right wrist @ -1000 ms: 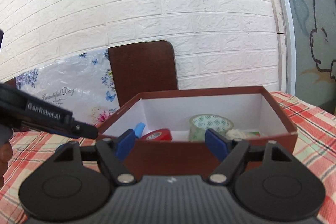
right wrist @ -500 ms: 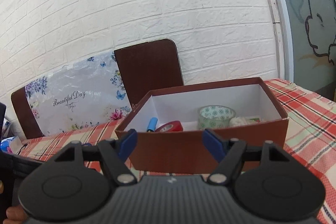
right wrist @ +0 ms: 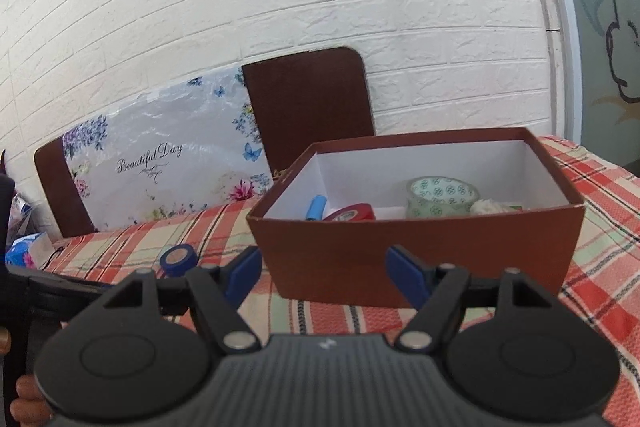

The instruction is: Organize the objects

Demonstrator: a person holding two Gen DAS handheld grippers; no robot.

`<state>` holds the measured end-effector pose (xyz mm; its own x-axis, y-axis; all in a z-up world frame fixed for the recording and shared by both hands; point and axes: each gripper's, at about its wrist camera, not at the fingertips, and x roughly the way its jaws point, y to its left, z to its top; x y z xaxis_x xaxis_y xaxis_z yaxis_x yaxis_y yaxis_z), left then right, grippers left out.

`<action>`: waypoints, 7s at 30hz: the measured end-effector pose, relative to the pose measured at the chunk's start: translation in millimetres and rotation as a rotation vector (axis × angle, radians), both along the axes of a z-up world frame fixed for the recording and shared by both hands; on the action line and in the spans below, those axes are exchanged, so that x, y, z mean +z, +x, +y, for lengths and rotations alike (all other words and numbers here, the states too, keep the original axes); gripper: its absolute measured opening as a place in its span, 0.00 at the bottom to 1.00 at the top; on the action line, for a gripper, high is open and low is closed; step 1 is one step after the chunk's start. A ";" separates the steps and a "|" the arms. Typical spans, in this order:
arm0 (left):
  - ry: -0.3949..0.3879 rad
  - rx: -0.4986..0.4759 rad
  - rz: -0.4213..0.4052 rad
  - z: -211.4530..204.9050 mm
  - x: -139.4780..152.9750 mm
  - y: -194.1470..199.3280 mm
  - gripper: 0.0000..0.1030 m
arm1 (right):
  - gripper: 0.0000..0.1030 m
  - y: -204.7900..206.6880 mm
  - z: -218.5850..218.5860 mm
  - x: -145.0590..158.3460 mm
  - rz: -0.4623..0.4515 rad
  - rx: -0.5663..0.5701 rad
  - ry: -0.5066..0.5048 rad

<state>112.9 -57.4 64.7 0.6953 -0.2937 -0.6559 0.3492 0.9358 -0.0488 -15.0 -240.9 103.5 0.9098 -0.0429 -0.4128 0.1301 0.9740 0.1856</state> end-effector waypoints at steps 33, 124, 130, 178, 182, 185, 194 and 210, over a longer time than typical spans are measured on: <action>-0.040 0.400 -0.135 143.4 -69.7 20.5 0.81 | 0.57 111.5 98.1 -78.6 0.274 0.464 -0.243; -0.026 -0.173 -0.085 -82.0 43.7 -26.2 0.58 | 0.64 -33.0 -59.3 40.8 -0.086 -0.181 -0.055; -0.005 -0.147 -0.098 -80.5 46.2 -31.9 0.60 | 0.64 -41.7 -58.3 44.1 -0.101 -0.178 -0.047; 0.017 -0.076 -0.182 -55.9 49.6 -61.7 1.00 | 0.79 -59.4 -17.1 35.1 -0.039 -0.109 0.017; 0.018 -0.072 -0.189 -53.6 49.8 -64.8 1.00 | 0.79 -63.9 -14.5 36.7 -0.042 -0.110 0.010; 0.025 -0.066 -0.181 -51.1 47.2 -65.1 1.00 | 0.79 -66.0 -11.7 37.3 -0.044 -0.109 0.003; 0.038 -0.041 -0.182 -37.4 43.6 -72.0 1.00 | 0.79 -66.7 0.6 33.7 -0.028 -0.085 0.008; 0.086 0.013 -0.217 -24.1 42.8 -78.4 1.00 | 0.81 -67.8 15.9 37.8 -0.030 -0.071 -0.021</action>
